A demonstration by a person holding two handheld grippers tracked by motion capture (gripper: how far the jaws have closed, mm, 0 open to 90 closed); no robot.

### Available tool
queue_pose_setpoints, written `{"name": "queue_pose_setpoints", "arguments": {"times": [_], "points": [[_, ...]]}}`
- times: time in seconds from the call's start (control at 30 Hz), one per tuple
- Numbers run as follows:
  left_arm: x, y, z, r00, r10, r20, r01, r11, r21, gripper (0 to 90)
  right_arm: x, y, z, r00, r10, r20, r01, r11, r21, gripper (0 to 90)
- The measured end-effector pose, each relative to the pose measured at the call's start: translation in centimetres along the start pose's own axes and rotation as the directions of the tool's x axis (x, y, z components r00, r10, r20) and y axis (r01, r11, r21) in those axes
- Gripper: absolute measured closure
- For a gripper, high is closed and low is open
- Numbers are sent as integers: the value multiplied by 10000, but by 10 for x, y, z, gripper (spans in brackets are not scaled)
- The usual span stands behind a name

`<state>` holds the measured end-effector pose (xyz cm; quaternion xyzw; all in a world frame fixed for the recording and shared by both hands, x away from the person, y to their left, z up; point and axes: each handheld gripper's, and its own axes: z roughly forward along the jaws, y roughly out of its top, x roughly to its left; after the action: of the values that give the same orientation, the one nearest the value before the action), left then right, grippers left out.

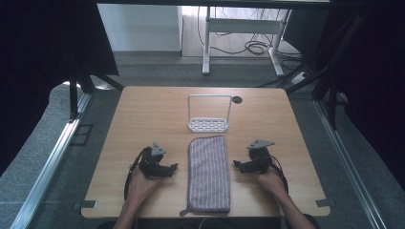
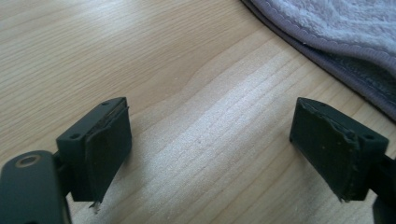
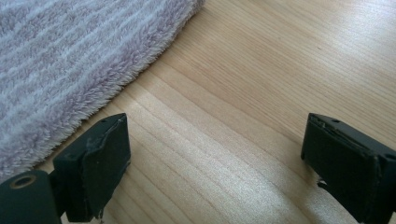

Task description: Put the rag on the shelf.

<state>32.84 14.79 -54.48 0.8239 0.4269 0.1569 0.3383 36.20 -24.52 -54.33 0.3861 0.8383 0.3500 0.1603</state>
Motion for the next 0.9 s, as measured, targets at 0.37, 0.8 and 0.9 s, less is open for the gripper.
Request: {"name": "queue_pose_setpoints", "arguments": {"times": [0.37,0.8,0.9], "points": [[0,0,0,9999,-120,-118,120,9999,-6,130,0,0,0,10000,-23,-17,23,10000,0,79],[0,0,1,9999,-121,-119,121,9999,0,126,-1,0,0,9999,-116,-104,116,9999,28,80],[0,0,1,9999,-111,-122,111,9999,2,127,-1,1,0,9999,-105,-90,106,9999,95,82]]}}
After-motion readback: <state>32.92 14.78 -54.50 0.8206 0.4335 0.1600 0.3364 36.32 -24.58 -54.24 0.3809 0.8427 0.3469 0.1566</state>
